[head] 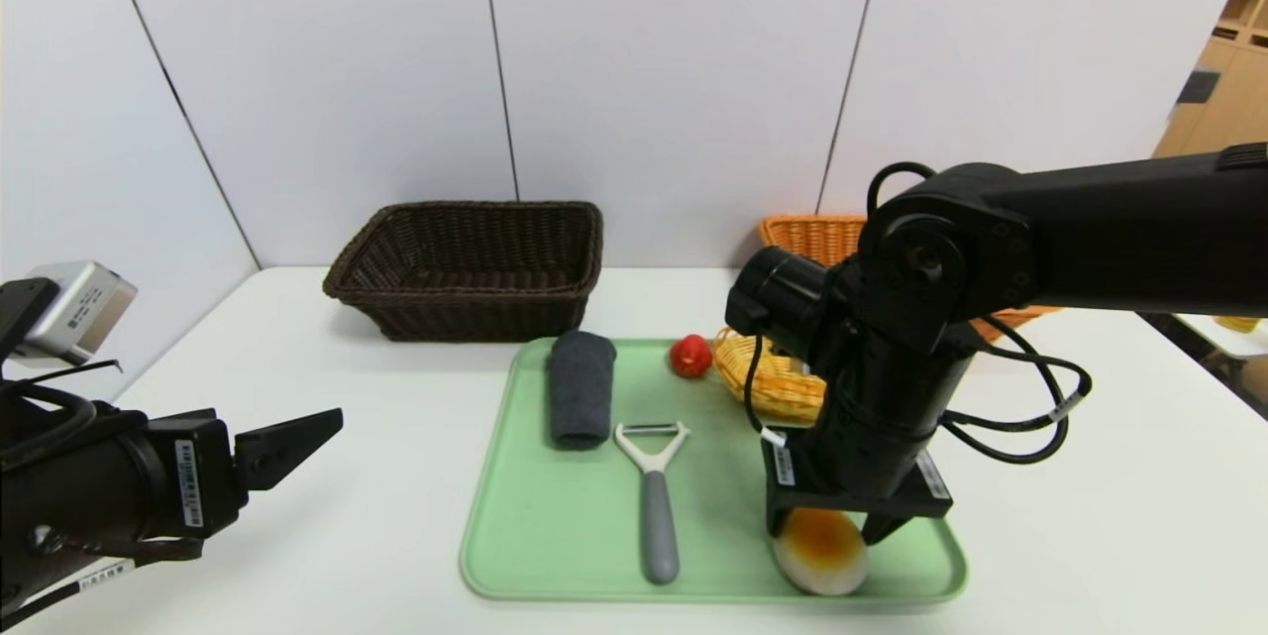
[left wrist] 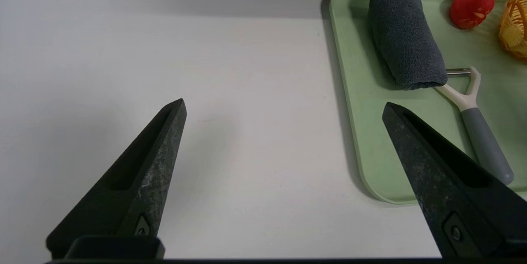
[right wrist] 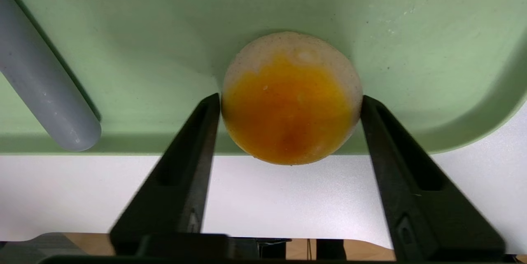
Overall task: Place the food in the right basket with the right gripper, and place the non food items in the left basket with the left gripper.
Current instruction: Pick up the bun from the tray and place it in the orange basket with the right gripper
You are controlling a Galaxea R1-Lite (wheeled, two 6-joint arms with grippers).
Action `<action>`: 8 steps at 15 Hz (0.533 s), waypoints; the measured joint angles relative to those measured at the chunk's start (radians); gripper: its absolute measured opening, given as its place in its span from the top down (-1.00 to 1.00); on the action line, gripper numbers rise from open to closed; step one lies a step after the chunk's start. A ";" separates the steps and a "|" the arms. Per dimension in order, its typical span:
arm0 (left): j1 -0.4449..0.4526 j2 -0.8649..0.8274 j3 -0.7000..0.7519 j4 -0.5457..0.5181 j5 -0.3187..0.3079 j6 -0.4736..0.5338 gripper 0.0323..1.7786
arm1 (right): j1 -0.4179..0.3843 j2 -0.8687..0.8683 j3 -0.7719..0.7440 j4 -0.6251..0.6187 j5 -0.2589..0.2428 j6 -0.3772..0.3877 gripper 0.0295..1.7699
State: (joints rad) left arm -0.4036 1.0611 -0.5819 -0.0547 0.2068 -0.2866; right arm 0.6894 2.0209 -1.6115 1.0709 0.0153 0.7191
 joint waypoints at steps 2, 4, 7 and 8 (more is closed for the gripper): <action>0.000 0.000 0.001 0.000 0.000 -0.001 -0.90 | 0.001 -0.003 0.001 0.007 0.000 0.003 0.03; 0.000 -0.001 0.005 -0.001 0.000 -0.001 -0.90 | 0.001 -0.005 0.005 0.007 0.000 0.006 0.35; 0.000 -0.001 0.009 -0.001 0.001 -0.001 -0.90 | 0.003 -0.011 0.011 0.008 0.002 0.007 0.96; 0.000 -0.001 0.011 -0.001 0.001 -0.001 -0.90 | 0.004 -0.018 0.010 0.008 0.002 0.005 0.96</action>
State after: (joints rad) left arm -0.4034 1.0598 -0.5704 -0.0562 0.2083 -0.2872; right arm 0.6936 2.0032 -1.6011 1.0789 0.0172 0.7240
